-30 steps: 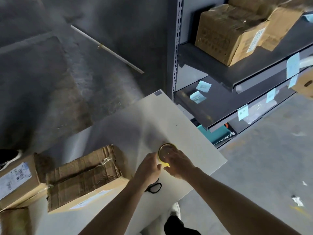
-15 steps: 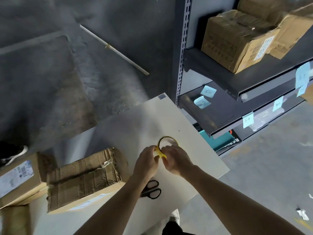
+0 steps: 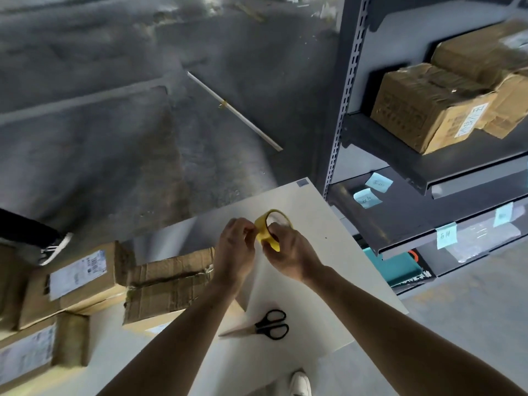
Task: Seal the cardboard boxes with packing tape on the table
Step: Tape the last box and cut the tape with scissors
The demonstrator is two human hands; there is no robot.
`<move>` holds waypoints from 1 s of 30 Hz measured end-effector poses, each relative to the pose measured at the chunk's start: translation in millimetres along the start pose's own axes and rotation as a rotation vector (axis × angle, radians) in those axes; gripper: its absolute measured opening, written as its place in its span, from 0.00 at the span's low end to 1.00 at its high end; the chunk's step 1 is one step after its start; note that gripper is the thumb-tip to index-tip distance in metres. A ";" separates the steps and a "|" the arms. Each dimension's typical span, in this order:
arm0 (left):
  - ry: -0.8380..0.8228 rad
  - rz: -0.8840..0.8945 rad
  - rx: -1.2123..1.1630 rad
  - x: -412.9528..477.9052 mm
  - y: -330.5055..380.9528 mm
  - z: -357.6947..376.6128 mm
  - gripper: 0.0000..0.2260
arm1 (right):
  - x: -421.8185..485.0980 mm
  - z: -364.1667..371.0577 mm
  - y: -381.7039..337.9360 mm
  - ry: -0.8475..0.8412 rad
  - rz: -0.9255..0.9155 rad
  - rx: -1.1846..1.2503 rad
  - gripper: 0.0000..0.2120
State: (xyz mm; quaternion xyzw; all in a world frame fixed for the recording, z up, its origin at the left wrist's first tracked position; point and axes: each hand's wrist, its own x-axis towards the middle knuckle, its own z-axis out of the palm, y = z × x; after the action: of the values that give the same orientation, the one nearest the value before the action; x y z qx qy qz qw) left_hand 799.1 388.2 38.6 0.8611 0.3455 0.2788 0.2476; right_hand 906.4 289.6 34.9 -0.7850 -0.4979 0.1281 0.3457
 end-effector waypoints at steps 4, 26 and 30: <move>0.079 -0.003 -0.025 -2.8 -1.5 -30.8 0.03 | 4.1 1.8 -24.4 0.026 -0.046 0.047 0.14; 0.262 -0.181 -0.146 -59.8 -115.9 -183.9 0.01 | -0.7 97.4 -176.2 -0.164 -0.165 0.084 0.14; 0.241 -0.238 -0.216 -65.4 -132.3 -198.3 0.01 | -1.3 115.1 -186.1 -0.206 -0.176 0.112 0.17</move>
State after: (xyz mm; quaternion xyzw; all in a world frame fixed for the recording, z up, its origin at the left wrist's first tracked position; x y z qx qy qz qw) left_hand 569.9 471.2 79.6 0.7430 0.4400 0.3843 0.3267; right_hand 714.0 385.6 75.7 -0.7005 -0.5898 0.2044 0.3459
